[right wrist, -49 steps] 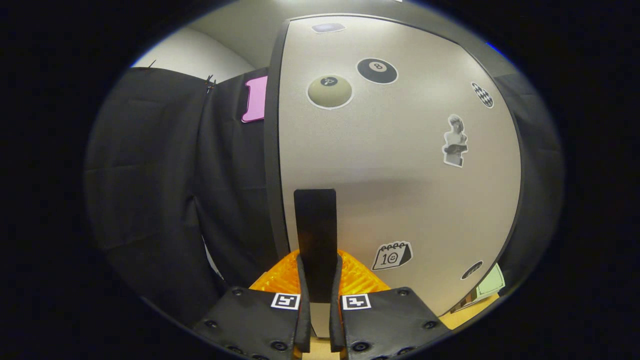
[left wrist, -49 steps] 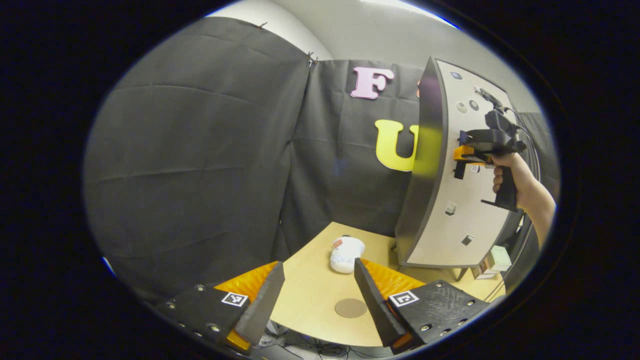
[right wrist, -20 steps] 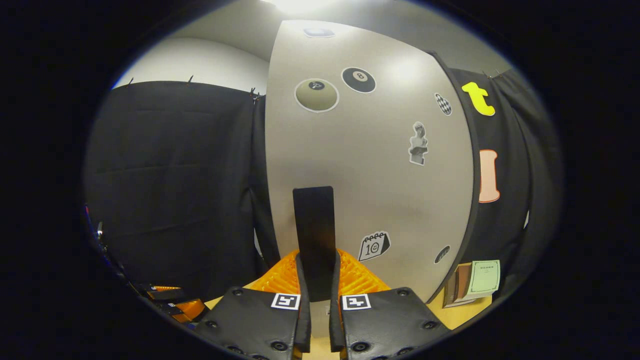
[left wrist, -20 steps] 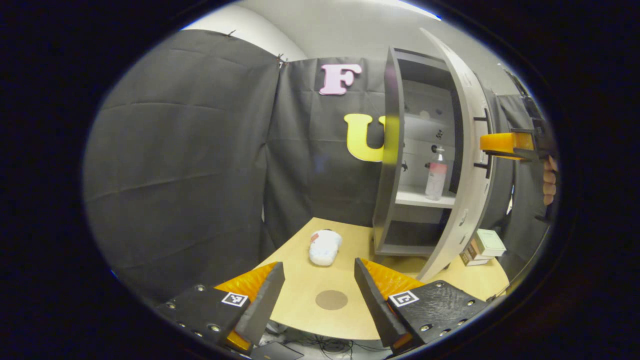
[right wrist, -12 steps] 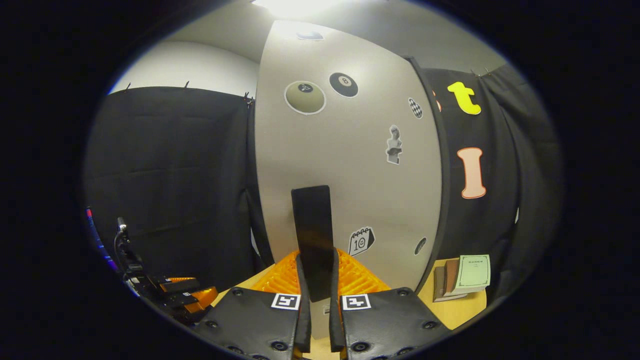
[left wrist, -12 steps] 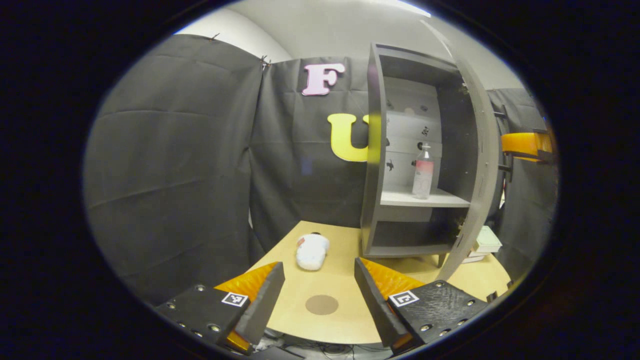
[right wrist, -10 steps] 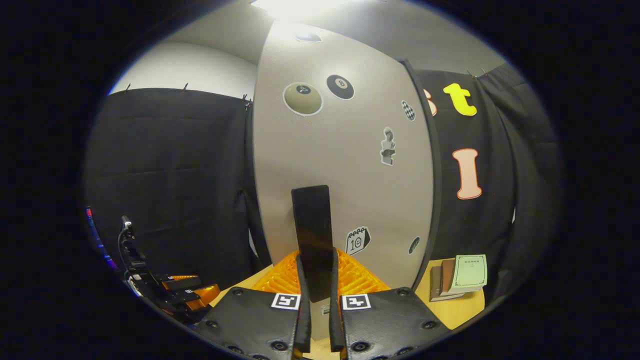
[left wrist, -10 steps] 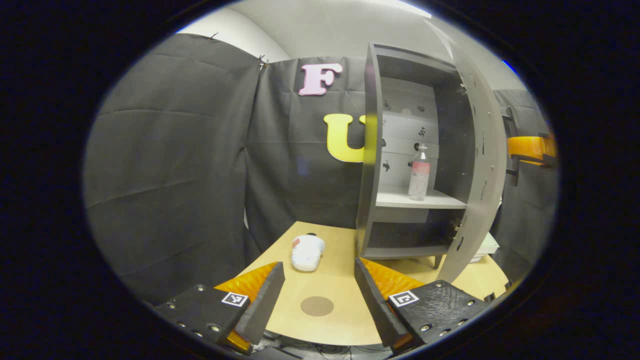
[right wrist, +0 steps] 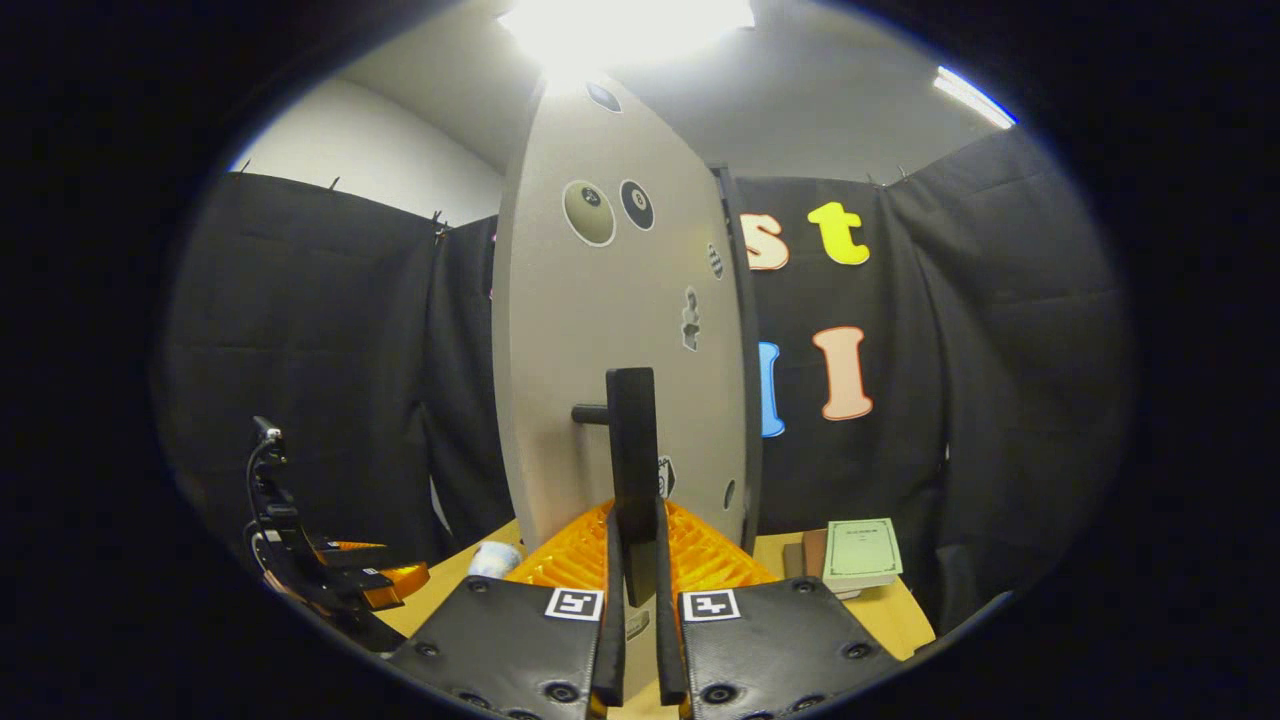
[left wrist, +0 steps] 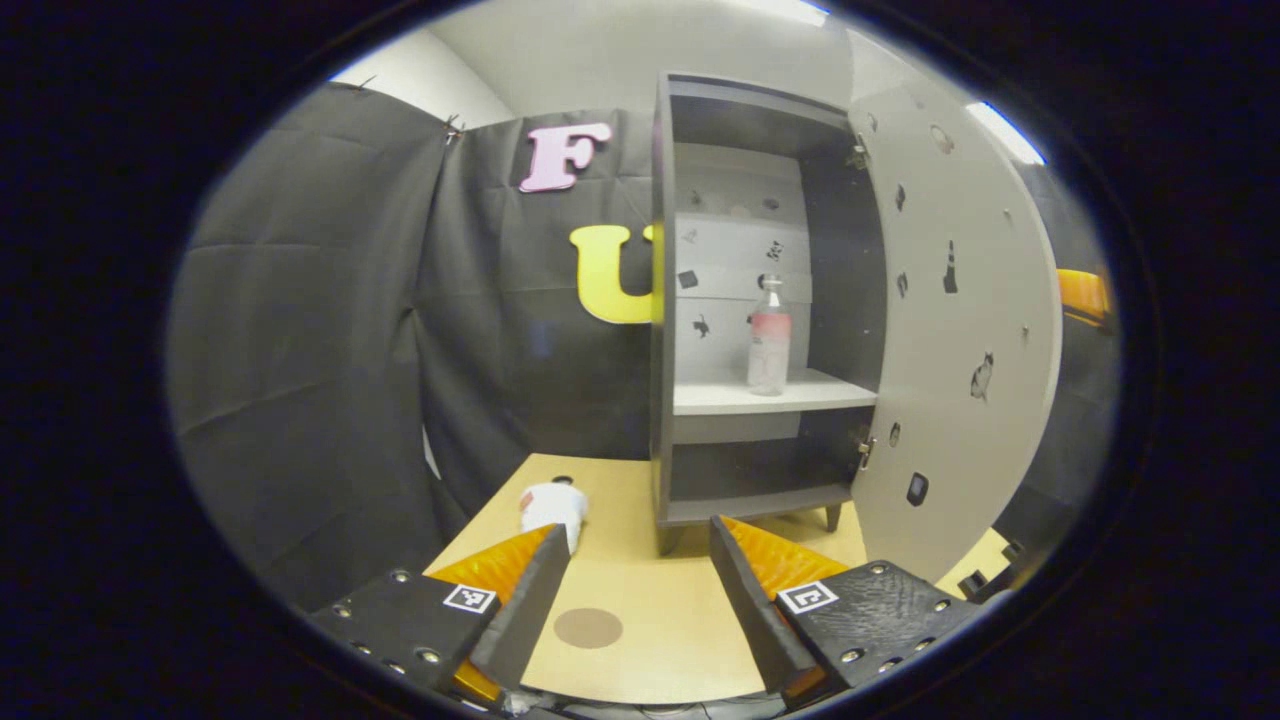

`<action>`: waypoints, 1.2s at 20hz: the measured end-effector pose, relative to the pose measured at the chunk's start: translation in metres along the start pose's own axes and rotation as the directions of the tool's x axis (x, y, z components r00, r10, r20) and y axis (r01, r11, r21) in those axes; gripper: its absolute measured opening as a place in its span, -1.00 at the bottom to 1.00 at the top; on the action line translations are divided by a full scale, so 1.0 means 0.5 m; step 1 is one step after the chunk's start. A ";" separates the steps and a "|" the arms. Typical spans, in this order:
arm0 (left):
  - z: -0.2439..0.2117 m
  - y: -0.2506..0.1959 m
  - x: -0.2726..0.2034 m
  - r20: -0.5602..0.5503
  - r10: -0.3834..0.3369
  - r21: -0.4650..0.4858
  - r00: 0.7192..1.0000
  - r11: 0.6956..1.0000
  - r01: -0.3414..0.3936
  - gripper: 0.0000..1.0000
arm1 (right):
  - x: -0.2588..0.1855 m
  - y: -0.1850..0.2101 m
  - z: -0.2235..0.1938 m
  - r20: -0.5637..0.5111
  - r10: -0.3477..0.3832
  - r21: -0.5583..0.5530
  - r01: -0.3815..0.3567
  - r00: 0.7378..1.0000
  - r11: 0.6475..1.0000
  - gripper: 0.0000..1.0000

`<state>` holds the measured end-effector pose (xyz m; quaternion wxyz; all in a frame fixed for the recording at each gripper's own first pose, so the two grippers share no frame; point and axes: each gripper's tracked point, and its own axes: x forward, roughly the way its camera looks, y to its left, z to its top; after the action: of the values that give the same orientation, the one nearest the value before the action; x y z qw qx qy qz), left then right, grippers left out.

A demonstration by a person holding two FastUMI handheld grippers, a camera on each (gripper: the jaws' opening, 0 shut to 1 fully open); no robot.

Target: Open the cabinet door with the right hand, grasp the bottle in the cabinet with the left hand and place it on the coaster, then close the cabinet door with the right hand.

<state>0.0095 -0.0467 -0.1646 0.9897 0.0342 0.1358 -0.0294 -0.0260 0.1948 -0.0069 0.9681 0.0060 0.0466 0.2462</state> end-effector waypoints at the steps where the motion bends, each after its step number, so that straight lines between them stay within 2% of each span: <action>1: -0.007 -0.015 0.008 -0.005 -0.019 -0.001 1.000 1.000 0.019 0.70 | -0.007 -0.023 -0.028 -0.038 -0.031 0.001 0.031 0.999 1.000 -0.74; 4: -0.017 -0.048 0.023 -0.015 -0.058 0.003 0.998 0.998 0.058 0.73 | -0.035 -0.086 0.006 0.026 -0.097 0.053 0.096 0.995 0.994 -0.70; 7: -0.034 -0.065 0.035 -0.031 -0.086 0.014 0.996 0.996 0.086 0.70 | -0.041 -0.173 0.010 0.011 -0.210 0.029 0.210 0.978 0.977 -0.74; 8: -0.035 -0.068 0.039 -0.033 -0.092 0.016 0.995 0.996 0.092 0.70 | -0.041 -0.202 0.010 0.015 -0.246 0.025 0.246 0.969 0.969 -0.89; 11: -0.045 -0.069 0.044 -0.046 -0.097 0.008 0.994 0.995 0.097 0.73 | -0.044 -0.213 0.009 -0.003 -0.215 0.049 0.215 0.977 0.975 -0.94; 14: -0.049 -0.065 0.052 -0.062 -0.099 -0.007 0.993 0.995 0.099 0.73 | -0.049 -0.217 0.013 -0.019 -0.196 0.011 0.196 0.980 0.981 -0.94; 18: -0.052 -0.065 0.066 -0.070 -0.114 -0.001 0.991 0.993 0.114 0.73 | -0.081 -0.245 0.015 -0.021 -0.225 0.098 0.226 0.974 0.969 -0.87; 19: -0.053 -0.064 0.081 -0.071 -0.116 0.000 0.991 0.993 0.116 0.73 | -0.088 -0.248 0.013 -0.026 -0.227 0.127 0.228 0.974 0.965 -0.95; 20: -0.052 -0.066 0.095 -0.071 -0.121 -0.002 0.990 0.993 0.121 0.69 | -0.093 -0.251 0.014 -0.030 -0.234 0.141 0.236 0.972 0.962 -0.88; 22: -0.053 -0.074 0.111 -0.071 -0.128 -0.011 0.989 0.992 0.127 0.70 | -0.115 -0.292 0.015 -0.040 -0.297 0.124 0.299 0.954 0.946 -0.82; 24: -0.048 -0.083 0.117 -0.062 -0.139 -0.025 0.988 0.990 0.138 0.70 | -0.136 -0.317 0.026 -0.048 -0.344 0.139 0.347 0.938 0.928 -0.94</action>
<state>0.0564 -0.0889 -0.2059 0.9807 0.0156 0.1697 -0.0957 -0.0088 0.0233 0.0065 0.9927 0.0652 0.0758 0.0681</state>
